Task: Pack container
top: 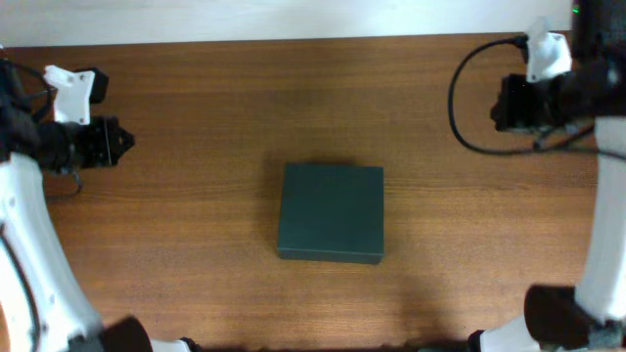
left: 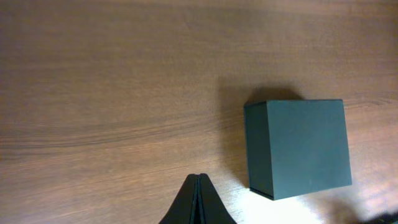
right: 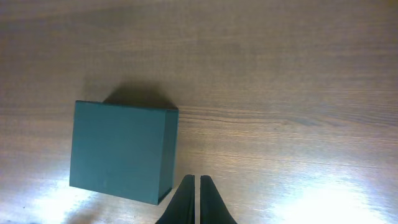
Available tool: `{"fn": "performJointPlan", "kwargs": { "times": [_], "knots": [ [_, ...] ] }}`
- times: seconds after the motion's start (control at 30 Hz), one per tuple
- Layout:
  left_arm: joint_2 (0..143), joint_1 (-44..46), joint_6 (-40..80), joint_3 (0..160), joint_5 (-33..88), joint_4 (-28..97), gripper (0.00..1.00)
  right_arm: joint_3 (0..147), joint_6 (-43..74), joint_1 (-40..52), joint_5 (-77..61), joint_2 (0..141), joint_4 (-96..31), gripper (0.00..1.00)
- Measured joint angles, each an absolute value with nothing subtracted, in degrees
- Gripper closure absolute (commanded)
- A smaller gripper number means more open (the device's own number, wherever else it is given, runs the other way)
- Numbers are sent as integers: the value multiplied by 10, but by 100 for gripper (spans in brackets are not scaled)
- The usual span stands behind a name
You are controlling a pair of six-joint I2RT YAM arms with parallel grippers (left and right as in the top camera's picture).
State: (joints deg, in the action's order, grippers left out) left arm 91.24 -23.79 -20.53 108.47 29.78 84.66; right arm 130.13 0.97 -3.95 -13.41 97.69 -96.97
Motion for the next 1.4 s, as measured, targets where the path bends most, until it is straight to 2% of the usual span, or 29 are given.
{"fn": "performJointPlan", "kwargs": {
  "times": [0.17,0.37,0.6,0.87,1.07,1.17,1.4],
  "knots": [
    [833,-238,-203,1085,282,871,98,1228,10,-39,-128,867,-969,96],
    [739,-238,-203,1062,279,888,98,1036,8,-39,-124,682,-970,96],
    [552,-239,-203,886,318,877,98,910,-1,-39,-124,523,-958,96],
    [401,-239,-199,700,350,873,98,881,-2,-39,-130,458,-957,96],
    [389,-239,-194,659,356,860,98,778,-2,-39,-142,425,-935,96],
    [389,-239,-192,658,359,852,98,703,10,-39,-145,384,-874,96],
    [382,-239,-192,637,363,841,98,653,38,-39,-149,351,-812,96]
  ]
}}
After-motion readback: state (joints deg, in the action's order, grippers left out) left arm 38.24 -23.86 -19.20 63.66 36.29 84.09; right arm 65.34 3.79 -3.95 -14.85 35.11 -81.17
